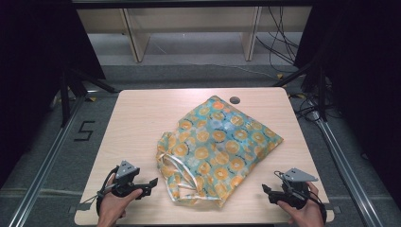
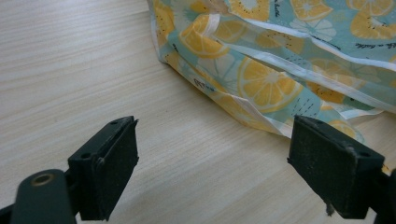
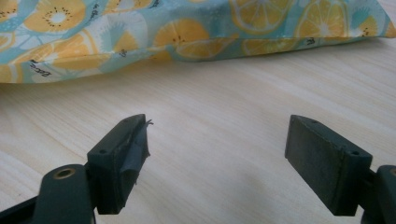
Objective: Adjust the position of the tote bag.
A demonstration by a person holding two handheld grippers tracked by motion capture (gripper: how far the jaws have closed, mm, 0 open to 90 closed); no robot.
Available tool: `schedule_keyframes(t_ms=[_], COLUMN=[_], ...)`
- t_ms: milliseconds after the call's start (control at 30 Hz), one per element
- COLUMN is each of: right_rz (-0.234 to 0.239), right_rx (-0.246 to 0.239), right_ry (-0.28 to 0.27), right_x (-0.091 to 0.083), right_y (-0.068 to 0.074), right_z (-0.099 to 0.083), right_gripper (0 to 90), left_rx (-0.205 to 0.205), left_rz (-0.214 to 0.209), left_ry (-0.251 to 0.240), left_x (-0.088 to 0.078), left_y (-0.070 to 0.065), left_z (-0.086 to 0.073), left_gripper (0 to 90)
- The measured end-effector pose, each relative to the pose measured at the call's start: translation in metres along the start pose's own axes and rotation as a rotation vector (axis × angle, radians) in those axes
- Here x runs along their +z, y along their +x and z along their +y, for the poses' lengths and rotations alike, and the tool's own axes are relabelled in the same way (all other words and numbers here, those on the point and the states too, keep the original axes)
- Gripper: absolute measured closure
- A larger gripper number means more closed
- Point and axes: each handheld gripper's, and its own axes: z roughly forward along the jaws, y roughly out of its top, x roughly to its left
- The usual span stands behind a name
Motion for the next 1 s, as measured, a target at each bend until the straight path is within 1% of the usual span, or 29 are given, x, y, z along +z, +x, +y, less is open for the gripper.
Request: schedule_keyframes(t_ms=[33,67,133,200,233,333,367,433,500,533,567,600,633,667,700,733,767,800,833,867,900,933,967,1000], right_rz=[0.0,-0.002,0.0,0.0,0.001,0.009,0.008,-0.009,-0.006,0.003,0.002,0.003,0.004,0.004,-0.001,-0.001,-0.01,-0.011,-0.009,0.003,0.009,0.0,0.015,0.023], right_rx=[0.0,0.006,0.005,0.006,0.007,0.001,0.016,0.001,0.009,0.022,0.024,0.024,0.024,0.024,0.027,0.027,0.017,0.019,0.018,0.027,0.03,0.03,0.035,0.029], right_ry=[0.0,0.005,0.005,0.005,0.005,0.004,0.012,0.0,-0.005,0.001,-0.001,-0.003,-0.003,-0.003,-0.004,-0.004,-0.011,-0.013,-0.013,-0.009,-0.009,-0.017,-0.015,-0.014], right_x=[0.0,0.0,0.0,0.0,0.0,0.0,-0.001,-0.001,-0.001,-0.001,-0.001,-0.001,-0.001,-0.001,-0.001,-0.001,-0.002,-0.001,-0.001,-0.001,-0.001,-0.002,-0.001,0.0], right_y=[0.0,0.001,0.0,0.001,0.001,0.001,0.002,0.0,0.0,0.001,0.001,0.001,0.0,0.0,0.001,0.001,0.0,0.0,0.0,0.001,0.001,0.002,0.003,0.003], right_z=[0.0,0.0,0.0,0.0,0.0,0.0,0.0,0.0,0.0,0.0,0.001,0.001,0.001,0.001,0.0,0.0,0.0,0.001,0.001,0.001,0.001,0.001,0.002,0.002], right_gripper=[22.3,22.3,22.3,22.4,22.6,23.7,23.9,23.8,23.6,23.6,23.6,23.5,23.5,23.5,23.6,23.6,23.6,23.7,23.9,24.2,24.5,24.6,24.7,24.9], left_rx=[0.007,0.002,0.025,0.027,0.032,0.023,0.012,0.012,0.014,0.014,0.0,0.012,-0.025,-0.025,0.002,-0.017,0.017,0.003,0.018,0.011,0.01,0.02,0.007,0.001], left_rz=[0.0,0.005,-0.001,0.002,0.004,0.006,0.013,0.015,0.012,0.011,0.008,0.009,-0.002,-0.002,0.0,-0.003,-0.003,0.005,0.002,0.004,-0.006,-0.004,-0.002,-0.001], left_ry=[0.004,0.002,0.02,0.023,0.037,0.026,0.012,0.013,0.009,0.012,-0.004,0.01,-0.025,-0.025,0.002,-0.015,0.012,-0.003,0.001,-0.005,-0.017,-0.014,-0.041,-0.049], left_x=[0.0,0.0,-0.002,-0.001,-0.002,-0.001,0.001,0.001,0.001,0.0,0.001,0.0,0.001,0.001,0.0,0.002,0.001,0.002,0.002,0.002,0.003,0.002,0.002,0.002], left_y=[0.001,0.0,0.003,0.003,0.003,0.003,0.002,0.002,0.002,0.002,0.001,0.003,0.002,0.002,0.004,0.003,0.004,0.001,0.001,-0.001,-0.001,0.0,0.0,0.001], left_z=[0.0,0.0,0.001,0.001,0.001,0.001,0.0,0.0,0.001,0.001,0.001,0.002,0.004,0.004,0.006,0.006,0.008,0.008,0.009,0.01,0.012,0.013,0.017,0.02], left_gripper=[14.8,14.8,14.8,14.9,14.9,15.0,15.0,15.2,15.3,15.4,15.4,15.4,15.4,15.4,15.4,15.4,15.4,15.4,15.4,15.4,15.4,15.4,15.3,15.1])
